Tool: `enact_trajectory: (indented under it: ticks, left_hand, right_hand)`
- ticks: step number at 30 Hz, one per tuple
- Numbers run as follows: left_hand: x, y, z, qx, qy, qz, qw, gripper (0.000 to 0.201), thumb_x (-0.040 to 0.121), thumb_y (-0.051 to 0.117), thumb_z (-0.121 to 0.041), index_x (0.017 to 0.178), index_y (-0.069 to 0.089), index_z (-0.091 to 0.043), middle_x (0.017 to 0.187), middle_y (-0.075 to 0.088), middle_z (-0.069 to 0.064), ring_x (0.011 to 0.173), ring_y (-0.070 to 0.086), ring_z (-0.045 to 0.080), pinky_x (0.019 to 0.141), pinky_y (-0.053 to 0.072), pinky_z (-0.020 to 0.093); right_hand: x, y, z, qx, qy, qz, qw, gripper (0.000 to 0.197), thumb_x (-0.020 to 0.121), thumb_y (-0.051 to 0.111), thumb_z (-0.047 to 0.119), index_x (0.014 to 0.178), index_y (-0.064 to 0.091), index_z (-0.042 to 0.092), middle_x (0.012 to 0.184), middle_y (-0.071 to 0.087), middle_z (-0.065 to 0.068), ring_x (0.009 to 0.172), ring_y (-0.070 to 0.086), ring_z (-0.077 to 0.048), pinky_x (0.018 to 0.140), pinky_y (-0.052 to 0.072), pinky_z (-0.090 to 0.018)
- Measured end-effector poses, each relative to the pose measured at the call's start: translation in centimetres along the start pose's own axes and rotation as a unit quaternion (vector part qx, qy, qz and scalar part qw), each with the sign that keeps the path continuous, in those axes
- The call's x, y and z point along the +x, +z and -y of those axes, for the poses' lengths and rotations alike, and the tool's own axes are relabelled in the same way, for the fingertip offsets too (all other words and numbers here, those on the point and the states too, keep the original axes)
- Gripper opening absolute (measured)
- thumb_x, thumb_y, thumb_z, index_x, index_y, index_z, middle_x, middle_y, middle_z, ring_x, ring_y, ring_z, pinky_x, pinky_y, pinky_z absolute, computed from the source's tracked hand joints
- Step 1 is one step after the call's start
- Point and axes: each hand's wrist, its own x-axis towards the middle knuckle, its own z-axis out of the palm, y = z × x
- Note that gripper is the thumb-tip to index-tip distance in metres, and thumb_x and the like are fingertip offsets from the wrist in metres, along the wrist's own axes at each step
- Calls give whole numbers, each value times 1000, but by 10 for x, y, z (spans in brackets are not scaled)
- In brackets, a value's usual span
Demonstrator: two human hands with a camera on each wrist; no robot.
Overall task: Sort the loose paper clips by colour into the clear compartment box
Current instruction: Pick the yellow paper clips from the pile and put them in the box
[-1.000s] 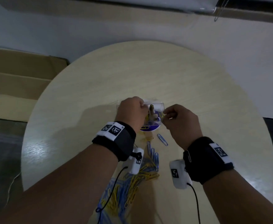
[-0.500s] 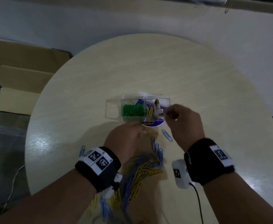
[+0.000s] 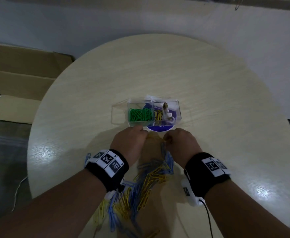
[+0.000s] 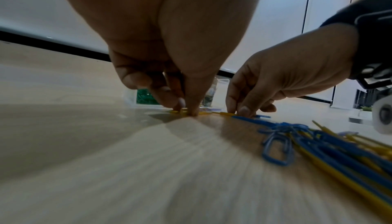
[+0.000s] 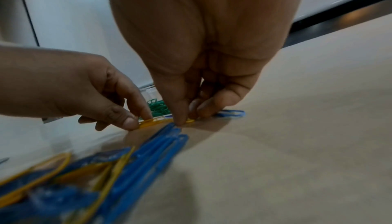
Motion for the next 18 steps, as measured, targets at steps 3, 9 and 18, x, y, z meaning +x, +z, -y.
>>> enact_trajectory:
  ticks: [3, 9, 18]
  left_hand:
    - [-1, 0, -1, 8, -13, 7, 1000, 13, 90, 55, -11, 99, 63, -14, 100, 55, 6, 87, 59, 29, 62, 48, 39]
    - [-9, -2, -6, 10, -25, 49, 998, 11, 89, 57, -19, 99, 54, -14, 103, 53, 7, 89, 58, 30, 62, 37, 36]
    - [31, -56, -34, -261, -123, -146, 946, 8, 87, 62, -23, 86, 69, -19, 85, 71, -2, 78, 65, 16, 73, 53, 32]
  right_hand:
    - [4, 0, 1, 10, 19, 25, 999, 15, 84, 57, 18, 92, 70, 19, 104, 63, -10, 95, 60, -28, 84, 47, -33]
    - [0, -1, -1, -12, 22, 40, 999, 4, 83, 56, 19, 82, 57, 22, 100, 60, -10, 94, 58, -30, 81, 45, -33]
    - [-27, -36, -9, 143, 63, -108, 982, 9, 74, 68, 19, 76, 61, 25, 67, 65, 7, 65, 59, -14, 55, 41, -24]
